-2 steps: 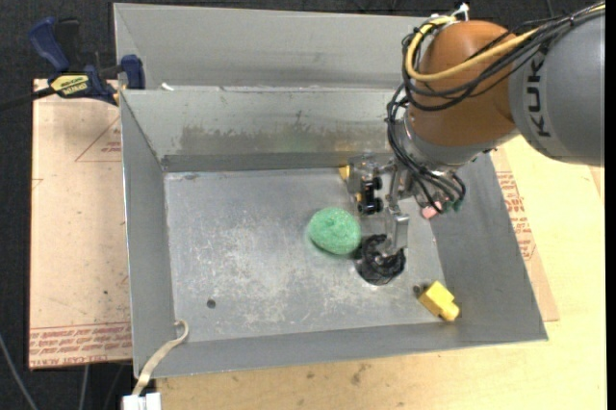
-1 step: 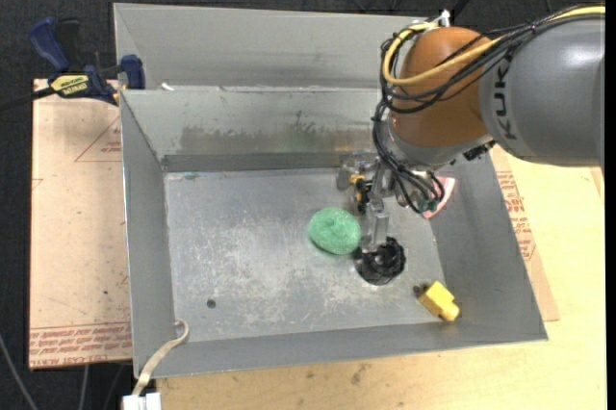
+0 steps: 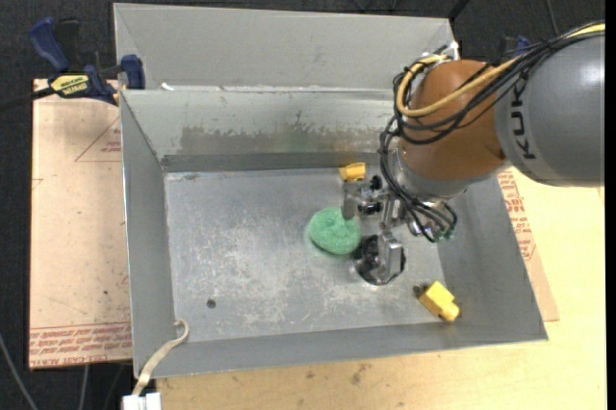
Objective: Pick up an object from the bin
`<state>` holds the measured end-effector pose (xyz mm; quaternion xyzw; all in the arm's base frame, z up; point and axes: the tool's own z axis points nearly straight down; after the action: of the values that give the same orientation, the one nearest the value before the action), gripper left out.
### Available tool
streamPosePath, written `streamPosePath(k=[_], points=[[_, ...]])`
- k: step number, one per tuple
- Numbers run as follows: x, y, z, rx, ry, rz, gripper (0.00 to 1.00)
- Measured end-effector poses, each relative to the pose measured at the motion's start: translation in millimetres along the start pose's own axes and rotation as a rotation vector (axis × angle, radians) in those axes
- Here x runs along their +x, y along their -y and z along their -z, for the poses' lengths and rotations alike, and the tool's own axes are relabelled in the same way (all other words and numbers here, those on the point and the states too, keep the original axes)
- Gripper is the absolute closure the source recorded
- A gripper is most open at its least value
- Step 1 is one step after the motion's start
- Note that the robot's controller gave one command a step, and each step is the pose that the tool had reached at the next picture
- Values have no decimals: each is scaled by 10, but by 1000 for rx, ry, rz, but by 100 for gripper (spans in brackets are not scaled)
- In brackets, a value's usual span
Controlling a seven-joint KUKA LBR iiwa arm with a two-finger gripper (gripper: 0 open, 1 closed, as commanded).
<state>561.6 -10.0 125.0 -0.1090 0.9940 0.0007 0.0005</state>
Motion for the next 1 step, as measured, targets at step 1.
streamPosePath(k=[1], points=[[-637,272,-552,1,3,-273,100]])
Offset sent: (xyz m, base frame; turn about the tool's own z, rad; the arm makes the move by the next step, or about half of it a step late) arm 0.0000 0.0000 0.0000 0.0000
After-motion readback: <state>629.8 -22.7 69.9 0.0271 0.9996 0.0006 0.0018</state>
